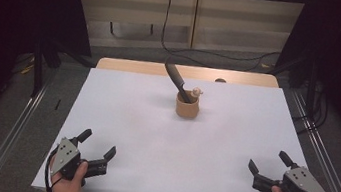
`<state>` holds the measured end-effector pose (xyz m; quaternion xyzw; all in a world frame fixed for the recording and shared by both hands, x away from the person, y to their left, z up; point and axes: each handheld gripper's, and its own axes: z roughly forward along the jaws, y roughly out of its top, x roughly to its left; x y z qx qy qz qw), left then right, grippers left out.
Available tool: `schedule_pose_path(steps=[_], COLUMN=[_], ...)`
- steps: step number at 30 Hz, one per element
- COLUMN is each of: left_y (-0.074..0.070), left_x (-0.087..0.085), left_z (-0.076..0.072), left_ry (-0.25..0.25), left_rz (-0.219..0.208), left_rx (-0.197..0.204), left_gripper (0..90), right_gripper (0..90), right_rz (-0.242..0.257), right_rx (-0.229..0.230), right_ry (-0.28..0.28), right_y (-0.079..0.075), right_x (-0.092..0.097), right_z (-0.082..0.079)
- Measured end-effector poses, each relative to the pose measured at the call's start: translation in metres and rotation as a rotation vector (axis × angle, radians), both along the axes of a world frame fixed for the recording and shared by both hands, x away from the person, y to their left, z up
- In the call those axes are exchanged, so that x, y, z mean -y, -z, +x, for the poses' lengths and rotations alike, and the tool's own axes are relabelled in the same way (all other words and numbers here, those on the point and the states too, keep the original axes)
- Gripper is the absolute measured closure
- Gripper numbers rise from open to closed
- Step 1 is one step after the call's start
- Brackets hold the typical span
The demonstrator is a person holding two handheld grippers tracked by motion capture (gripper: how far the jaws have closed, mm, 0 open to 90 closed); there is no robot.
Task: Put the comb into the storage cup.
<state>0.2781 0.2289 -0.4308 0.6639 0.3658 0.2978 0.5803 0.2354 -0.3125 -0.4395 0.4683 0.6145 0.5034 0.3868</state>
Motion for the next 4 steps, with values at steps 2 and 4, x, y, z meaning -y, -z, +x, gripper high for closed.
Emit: schedule_pose_path(steps=[2, 4], left_y=[0.0014, 0.0007], left_x=[0.0019, 0.0034], left_z=[0.0015, 0.0021], left_ry=[0.013, 0.021], left_rz=[0.009, -0.001], left_rx=[-0.011, -0.01], left_gripper=[2.4, 2.4], right_gripper=[0.4, 0.4], right_rz=[0.003, 0.007], right_rx=[0.01, 0.014], right_ry=[-0.004, -0.003], right_y=[-0.0006, -0.0008], right_x=[-0.0001, -0.0003], right_z=[0.0006, 0.0007])
